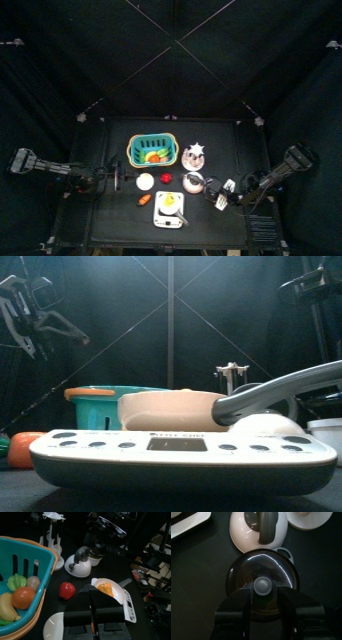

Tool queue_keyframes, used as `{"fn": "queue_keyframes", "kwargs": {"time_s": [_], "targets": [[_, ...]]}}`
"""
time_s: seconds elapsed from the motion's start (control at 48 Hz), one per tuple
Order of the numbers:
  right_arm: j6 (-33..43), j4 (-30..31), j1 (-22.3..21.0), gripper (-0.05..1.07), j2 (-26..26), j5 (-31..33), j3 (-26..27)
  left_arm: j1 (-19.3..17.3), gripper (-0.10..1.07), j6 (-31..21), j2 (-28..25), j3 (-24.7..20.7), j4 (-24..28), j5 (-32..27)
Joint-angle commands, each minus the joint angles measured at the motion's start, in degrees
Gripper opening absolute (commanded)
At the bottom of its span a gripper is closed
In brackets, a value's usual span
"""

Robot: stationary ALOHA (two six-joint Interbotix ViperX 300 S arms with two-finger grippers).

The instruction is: Place pot lid on pot

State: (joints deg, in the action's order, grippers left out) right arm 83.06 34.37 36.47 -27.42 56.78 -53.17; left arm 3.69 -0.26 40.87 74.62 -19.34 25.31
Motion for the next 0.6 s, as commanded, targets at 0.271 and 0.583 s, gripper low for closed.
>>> {"fn": "queue_keyframes", "kwargs": {"time_s": [0.271, 0.583], "targets": [[0.09, -0.09, -2.11, 0.58, -0.97, -1.41, -2.9, 0.0, -0.03, 0.0, -0.09, -0.62, -0.09, 0.26], [0.09, 1.67, -3.96, 0.58, -1.14, -3.96, -3.52, 0.0, -0.03, 0.0, -0.09, -0.62, -0.09, 0.26]]}}
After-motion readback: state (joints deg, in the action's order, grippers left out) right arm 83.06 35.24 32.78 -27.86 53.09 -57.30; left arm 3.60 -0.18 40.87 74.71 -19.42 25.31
